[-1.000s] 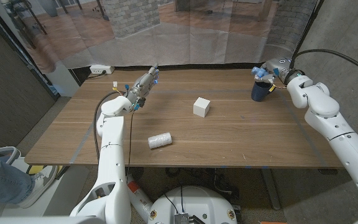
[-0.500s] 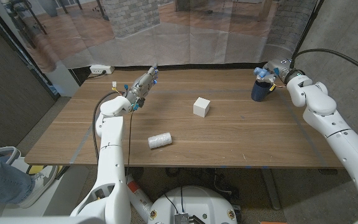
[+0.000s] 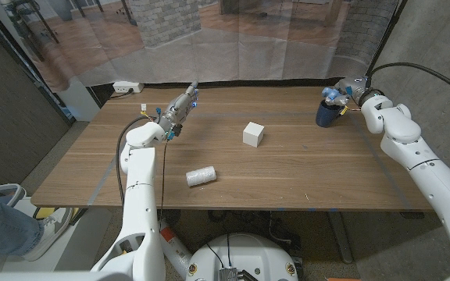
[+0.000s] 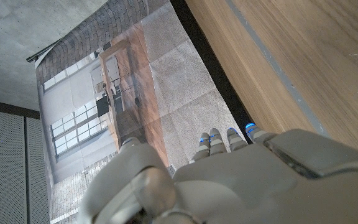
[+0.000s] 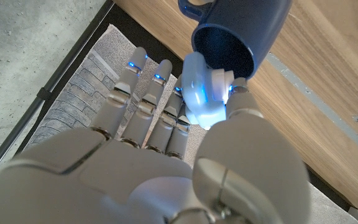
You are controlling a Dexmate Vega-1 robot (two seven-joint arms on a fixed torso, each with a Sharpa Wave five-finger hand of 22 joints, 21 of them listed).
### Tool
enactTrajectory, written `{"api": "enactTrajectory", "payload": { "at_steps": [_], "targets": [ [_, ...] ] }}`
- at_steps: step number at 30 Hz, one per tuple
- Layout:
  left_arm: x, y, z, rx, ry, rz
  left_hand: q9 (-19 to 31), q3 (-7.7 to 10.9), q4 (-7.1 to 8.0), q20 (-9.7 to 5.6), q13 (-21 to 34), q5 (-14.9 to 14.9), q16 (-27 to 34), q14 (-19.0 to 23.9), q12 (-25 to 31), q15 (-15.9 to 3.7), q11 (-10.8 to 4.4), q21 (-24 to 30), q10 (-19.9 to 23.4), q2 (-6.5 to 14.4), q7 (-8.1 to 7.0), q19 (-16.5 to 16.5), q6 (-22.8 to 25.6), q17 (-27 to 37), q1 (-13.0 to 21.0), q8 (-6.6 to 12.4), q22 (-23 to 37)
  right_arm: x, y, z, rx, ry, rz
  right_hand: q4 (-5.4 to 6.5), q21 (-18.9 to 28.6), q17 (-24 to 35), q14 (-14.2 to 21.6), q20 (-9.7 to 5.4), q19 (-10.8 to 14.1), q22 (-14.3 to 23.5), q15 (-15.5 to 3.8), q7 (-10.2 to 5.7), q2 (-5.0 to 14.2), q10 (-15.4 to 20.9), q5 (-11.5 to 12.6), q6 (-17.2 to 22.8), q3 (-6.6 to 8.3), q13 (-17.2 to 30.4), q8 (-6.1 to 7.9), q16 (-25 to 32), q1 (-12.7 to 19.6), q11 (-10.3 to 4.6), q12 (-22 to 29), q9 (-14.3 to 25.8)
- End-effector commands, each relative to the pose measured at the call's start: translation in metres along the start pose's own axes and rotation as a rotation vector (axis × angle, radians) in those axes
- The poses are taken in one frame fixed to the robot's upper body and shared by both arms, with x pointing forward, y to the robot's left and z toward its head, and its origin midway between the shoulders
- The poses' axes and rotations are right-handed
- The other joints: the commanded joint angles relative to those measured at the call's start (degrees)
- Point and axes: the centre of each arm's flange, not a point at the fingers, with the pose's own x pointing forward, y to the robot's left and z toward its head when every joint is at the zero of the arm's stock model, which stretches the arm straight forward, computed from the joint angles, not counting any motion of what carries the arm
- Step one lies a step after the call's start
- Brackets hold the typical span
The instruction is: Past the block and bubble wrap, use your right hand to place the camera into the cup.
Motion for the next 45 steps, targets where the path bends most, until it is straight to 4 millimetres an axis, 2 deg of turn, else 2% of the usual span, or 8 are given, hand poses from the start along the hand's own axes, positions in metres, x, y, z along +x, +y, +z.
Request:
{"api": "enactTrajectory", "payload": {
  "at_steps": [1, 10, 19, 24, 25, 33, 40, 45],
  "targets": [
    [-0.003, -0.003, -0.001, -0.001, 0.004, 0.005, 0.24, -0.46, -0.05, 0.23, 0.25, -0.19, 0.14, -0.12, 0.0, 0.08, -0.02, 0.05, -0.2, 0.12, 0.17, -1.11, 0.6, 0.31, 0.46, 0.14, 0.25, 0.005, 0.009, -0.005, 0.006, 0.014, 0.017, 1.07, 0.29, 0.22, 0.24, -0.27, 0.01, 0.24, -2.47, -7.03, 4.35, 0.58, 0.31, 7.36, 1.76, 0.12, 0.27, -0.18, 4.25, -0.14, -0.26, 0.21],
    [-0.005, -0.002, -0.003, -0.004, 0.014, 0.01, 0.24, -0.56, -0.05, 0.26, 0.25, -0.2, 0.14, -0.15, 0.02, 0.07, -0.14, 0.07, -0.14, 0.16, 0.19, -1.11, 0.65, 0.31, 0.51, 0.15, 0.25, 0.006, 0.015, -0.005, 0.009, 0.026, 0.028, 1.03, 0.29, 0.22, 0.14, -0.27, -0.01, 0.25, -2.38, -7.02, 4.28, 0.24, 0.3, 7.12, 1.83, 0.13, 0.04, -0.28, 4.28, -0.26, -0.52, 0.21],
    [-0.002, -0.002, -0.003, -0.005, 0.014, 0.003, 0.24, -0.65, -0.04, 0.28, 0.25, -0.22, 0.18, -0.04, 0.02, 0.07, -0.05, 0.09, -0.15, 0.19, 0.18, -1.11, 0.69, 0.31, 0.55, 0.16, 0.25, 0.005, 0.015, -0.005, 0.01, 0.021, 0.039, 0.48, 0.19, 0.26, -1.59, 0.03, -0.32, 0.24, -1.1, -6.88, 2.95, -5.37, 0.3, 3.01, 2.07, 0.21, -1.88, -0.71, 4.76, -0.05, -3.35, 0.21],
    [-0.001, -0.001, -0.006, -0.009, 0.016, 0.001, 0.24, -0.71, -0.04, 0.29, 0.25, -0.23, 0.18, -0.06, 0.05, 0.07, -0.1, 0.1, -0.08, 0.22, 0.13, -1.1, 0.69, 0.31, 0.57, 0.15, 0.25, 0.003, 0.012, -0.005, 0.003, 0.02, 0.045, 0.47, 0.09, 0.36, -3.33, 0.46, -0.67, 0.23, -0.32, -6.71, 1.96, -9.36, 0.23, -2.43, 2.14, 0.34, -2.94, -0.73, 4.77, 1.49, -4.96, 0.29],
    [0.0, -0.001, -0.006, -0.01, 0.016, 0.0, 0.24, -0.72, -0.04, 0.3, 0.25, -0.23, 0.18, -0.05, 0.04, 0.06, -0.07, 0.1, -0.1, 0.22, 0.09, -1.1, 0.68, 0.31, 0.57, 0.15, 0.25, 0.002, 0.011, -0.006, 0.005, 0.024, 0.044, 0.54, 0.04, 0.39, -3.75, 0.72, -0.85, 0.23, 0.03, -6.67, 1.68, -10.75, 0.19, -5.03, 2.19, 0.4, -3.11, -0.65, 4.72, 1.81, -5.33, 0.34],
    [0.002, -0.001, -0.008, -0.013, 0.013, -0.008, 0.24, -0.8, -0.03, 0.35, 0.26, -0.24, 0.17, -0.07, 0.02, 0.06, -0.08, 0.11, -0.14, 0.26, 0.13, -1.12, 0.88, 0.31, 0.6, 0.22, 0.25, -0.001, 0.007, -0.007, -0.01, 0.028, 0.063, 0.73, -0.14, 0.4, -6.42, 1.32, -1.5, 0.21, 1.89, -5.8, 0.63, -16.93, 0.32, -12.93, 2.13, 0.52, -3.21, -0.79, 4.32, 3.89, -6.32, 0.52],
    [0.004, -0.001, -0.008, -0.013, 0.012, -0.013, 0.24, -0.85, -0.02, 0.37, 0.26, -0.25, 0.18, -0.06, 0.04, 0.07, -0.08, 0.11, -0.1, 0.29, 0.07, -1.13, 0.95, 0.32, 0.62, 0.24, 0.25, -0.004, 0.004, -0.008, -0.014, 0.031, 0.074, 0.93, -0.28, 0.42, -7.57, 1.61, -1.95, 0.2, 2.98, -5.47, 0.11, -18.3, 0.35, -14.78, 1.89, 0.54, -2.85, -0.8, 3.8, 6.16, -6.13, 0.57],
    [0.004, -0.001, -0.008, -0.014, 0.013, -0.014, 0.24, -0.89, -0.02, 0.37, 0.26, -0.26, 0.18, -0.06, 0.04, 0.11, -0.05, 0.12, -0.1, 0.32, 0.01, -1.12, 1.0, 0.32, 0.64, 0.25, 0.25, -0.006, 0.004, -0.006, -0.009, 0.021, 0.082, 1.06, -0.33, 0.39, -7.27, 1.79, -2.15, 0.19, 3.51, -6.5, -0.38, -17.55, 0.4, -14.18, 1.64, 0.5, -2.19, -0.5, 3.36, 7.87, -5.51, 0.56]
  ]
}}
